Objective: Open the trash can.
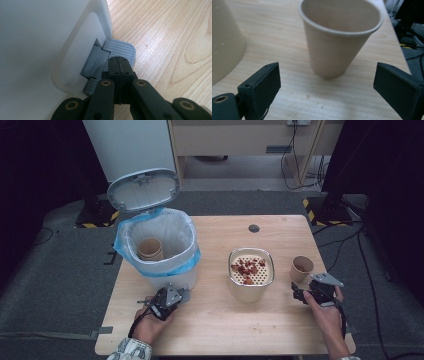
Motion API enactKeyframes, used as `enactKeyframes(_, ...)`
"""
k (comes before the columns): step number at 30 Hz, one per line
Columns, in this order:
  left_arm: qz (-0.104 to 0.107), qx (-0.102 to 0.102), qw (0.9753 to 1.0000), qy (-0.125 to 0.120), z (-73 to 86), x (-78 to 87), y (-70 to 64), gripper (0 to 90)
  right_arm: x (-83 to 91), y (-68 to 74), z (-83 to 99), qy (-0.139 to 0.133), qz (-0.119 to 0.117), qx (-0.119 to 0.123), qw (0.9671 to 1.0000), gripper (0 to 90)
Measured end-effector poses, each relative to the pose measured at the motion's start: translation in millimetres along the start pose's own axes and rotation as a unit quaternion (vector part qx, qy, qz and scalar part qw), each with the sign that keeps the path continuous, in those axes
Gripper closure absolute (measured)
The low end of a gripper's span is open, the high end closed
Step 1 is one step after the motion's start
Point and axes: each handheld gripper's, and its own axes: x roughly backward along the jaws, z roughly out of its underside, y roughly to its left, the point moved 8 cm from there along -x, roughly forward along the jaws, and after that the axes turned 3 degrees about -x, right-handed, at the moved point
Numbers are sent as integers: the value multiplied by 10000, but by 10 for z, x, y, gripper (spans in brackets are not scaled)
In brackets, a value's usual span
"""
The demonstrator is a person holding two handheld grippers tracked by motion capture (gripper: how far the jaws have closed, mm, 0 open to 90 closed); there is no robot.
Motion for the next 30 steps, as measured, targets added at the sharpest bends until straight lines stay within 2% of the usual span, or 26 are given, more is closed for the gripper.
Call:
enactKeyframes(3, 1, 2, 10000, -2, 0, 0, -1, 899, -11, -34, -57, -152, -103, -182, 9997, 76)
enactKeyframes(8, -5, -1, 10000, 0, 0, 0, -2, 900, -65, -62, -183, -364, -146, -318, 9987, 77)
enactKeyframes(26, -11, -14, 10000, -18, -2, -2, -4, 899, -402, -76, -329, -450, -208, -473, 9976, 92)
enactKeyframes(30, -11, -15, 10000, -20, -2, -2, -4, 899, -463, -69, -333, -450, -174, -479, 9977, 140)
